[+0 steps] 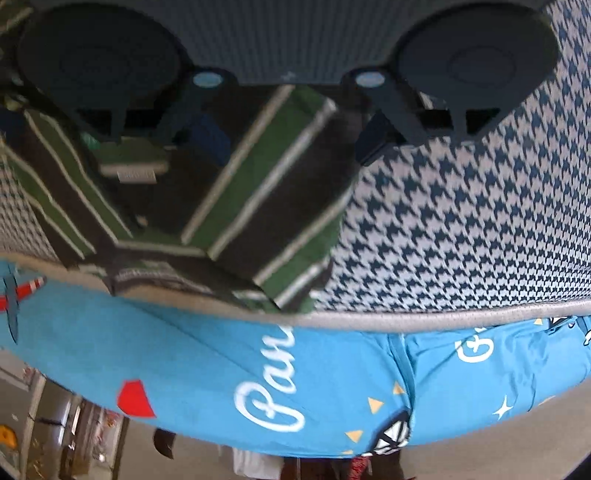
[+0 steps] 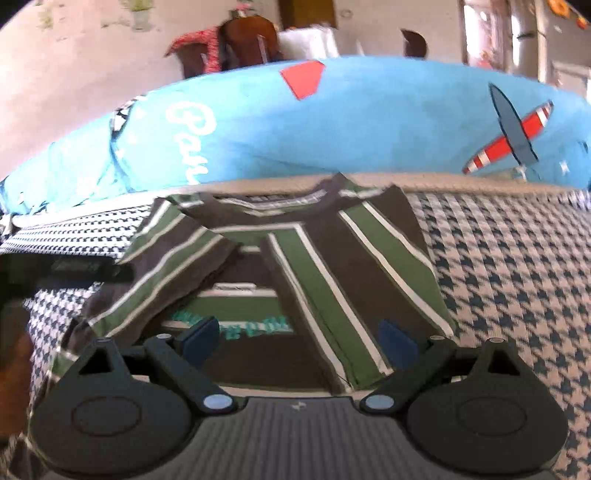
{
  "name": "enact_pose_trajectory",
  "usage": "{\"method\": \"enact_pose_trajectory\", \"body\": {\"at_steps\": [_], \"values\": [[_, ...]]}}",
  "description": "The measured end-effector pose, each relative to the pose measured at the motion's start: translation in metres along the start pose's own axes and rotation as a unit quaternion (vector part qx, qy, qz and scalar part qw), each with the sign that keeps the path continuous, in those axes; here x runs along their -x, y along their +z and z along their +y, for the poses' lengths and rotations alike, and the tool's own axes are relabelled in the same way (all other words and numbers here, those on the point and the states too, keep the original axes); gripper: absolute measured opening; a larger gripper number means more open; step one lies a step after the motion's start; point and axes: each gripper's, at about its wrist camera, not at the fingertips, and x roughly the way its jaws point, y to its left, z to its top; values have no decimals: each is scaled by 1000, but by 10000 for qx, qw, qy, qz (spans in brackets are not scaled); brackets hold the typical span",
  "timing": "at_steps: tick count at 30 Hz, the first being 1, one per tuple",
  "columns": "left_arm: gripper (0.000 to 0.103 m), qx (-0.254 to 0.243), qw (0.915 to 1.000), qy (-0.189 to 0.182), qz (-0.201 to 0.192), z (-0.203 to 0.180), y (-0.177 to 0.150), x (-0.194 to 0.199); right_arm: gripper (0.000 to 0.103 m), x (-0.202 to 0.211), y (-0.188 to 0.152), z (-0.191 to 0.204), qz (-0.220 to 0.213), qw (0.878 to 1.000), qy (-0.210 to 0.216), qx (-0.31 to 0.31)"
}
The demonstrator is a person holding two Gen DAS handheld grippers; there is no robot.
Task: Fold clothes
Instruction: 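Open the left gripper and withdraw it from the folded side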
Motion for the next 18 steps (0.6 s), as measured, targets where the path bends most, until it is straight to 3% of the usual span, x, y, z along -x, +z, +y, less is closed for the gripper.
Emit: {"method": "enact_pose_trajectory", "body": {"at_steps": [3,7,11,18], "values": [[88,-70,9999,-17,146,-4,-12,1,96,-10,-3,-5,371,9990,9,-235],[92,-109,9993,20,353,-8,-23,-3,96,-14,-7,1,456,9989,-126,-22],[103,-187,9988,126,440,-12,-28,-9,97,-16,-11,4,463,9986,-226,97],[103,-308,9984,280,378,-18,-30,-14,103,-20,-21,16,526,9951,-520,653]]}}
